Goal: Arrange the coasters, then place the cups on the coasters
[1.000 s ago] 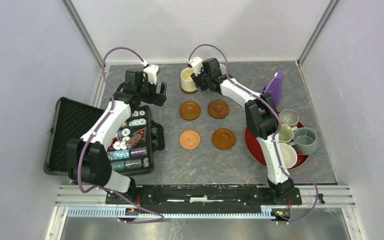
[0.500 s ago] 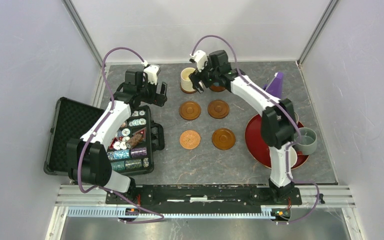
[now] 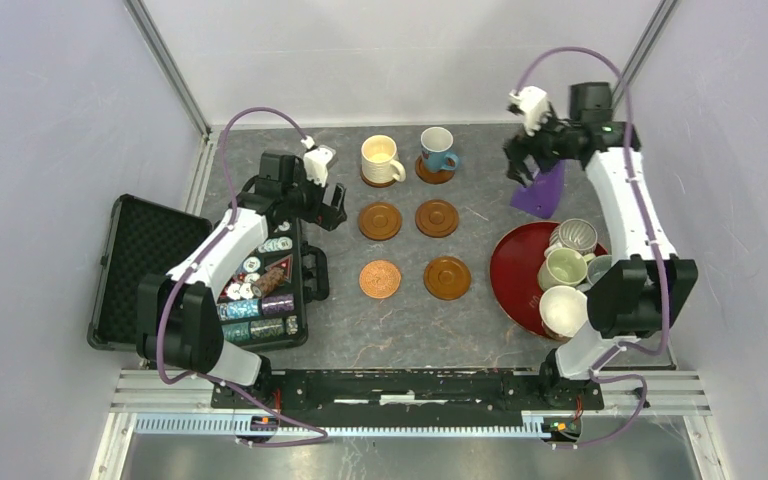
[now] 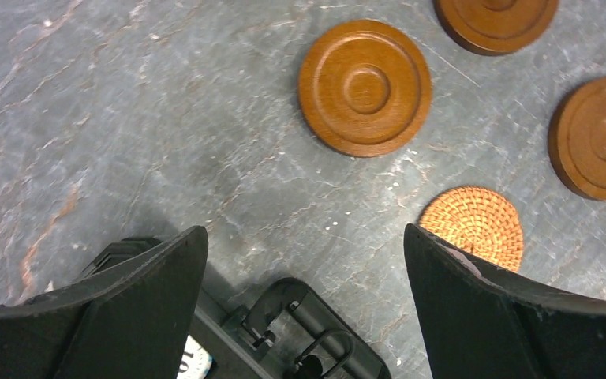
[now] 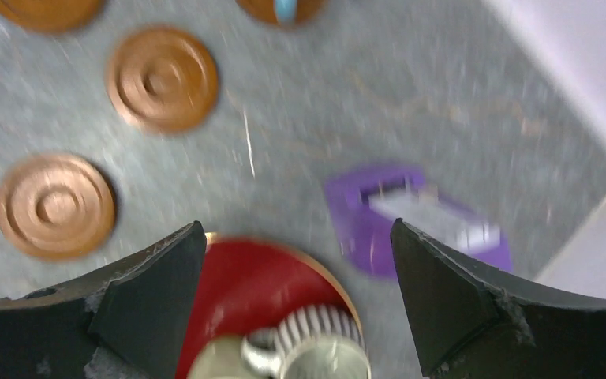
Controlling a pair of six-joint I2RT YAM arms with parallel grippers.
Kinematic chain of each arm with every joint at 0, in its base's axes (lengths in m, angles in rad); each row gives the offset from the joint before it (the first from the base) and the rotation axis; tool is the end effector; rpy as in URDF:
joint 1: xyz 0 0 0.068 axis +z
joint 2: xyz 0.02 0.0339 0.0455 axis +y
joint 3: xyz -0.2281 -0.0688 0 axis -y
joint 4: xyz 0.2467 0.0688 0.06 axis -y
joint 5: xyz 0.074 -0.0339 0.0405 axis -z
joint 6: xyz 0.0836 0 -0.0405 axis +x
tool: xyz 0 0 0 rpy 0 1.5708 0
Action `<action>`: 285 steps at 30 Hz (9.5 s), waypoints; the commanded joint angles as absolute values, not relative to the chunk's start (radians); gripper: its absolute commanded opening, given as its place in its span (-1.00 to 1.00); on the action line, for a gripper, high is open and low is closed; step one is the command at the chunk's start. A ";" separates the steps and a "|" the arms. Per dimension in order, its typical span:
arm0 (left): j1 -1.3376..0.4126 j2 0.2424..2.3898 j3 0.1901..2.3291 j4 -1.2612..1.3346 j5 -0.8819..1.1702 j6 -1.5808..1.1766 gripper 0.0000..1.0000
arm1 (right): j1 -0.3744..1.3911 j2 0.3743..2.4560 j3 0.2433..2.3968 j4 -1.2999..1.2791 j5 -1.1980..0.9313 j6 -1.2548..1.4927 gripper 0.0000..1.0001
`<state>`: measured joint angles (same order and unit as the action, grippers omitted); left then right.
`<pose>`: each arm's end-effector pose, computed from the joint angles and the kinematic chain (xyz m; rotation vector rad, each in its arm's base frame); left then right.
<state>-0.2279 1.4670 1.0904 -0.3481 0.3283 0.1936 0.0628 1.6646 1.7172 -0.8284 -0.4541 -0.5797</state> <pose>0.3470 -0.1082 0.2039 0.6413 2.1874 -0.3940 0.3880 0.0611 0.3091 -0.9192 2.0698 0.2616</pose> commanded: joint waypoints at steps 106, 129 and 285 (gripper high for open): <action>-0.326 1.506 1.094 -0.298 0.377 0.228 1.00 | -0.037 1.283 1.002 -0.888 -0.327 -0.597 0.05; -0.326 1.508 1.100 -0.295 0.355 0.214 1.00 | 0.026 1.324 0.930 -0.753 -0.034 -0.438 0.12; -0.146 1.383 1.081 -0.386 0.317 0.058 1.00 | 0.707 2.043 1.687 -0.617 -0.091 -0.142 -0.27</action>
<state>-0.1516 1.4178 1.0889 -0.4133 0.2955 0.1074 0.7040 2.1006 1.6814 -0.6437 -0.0544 -0.1326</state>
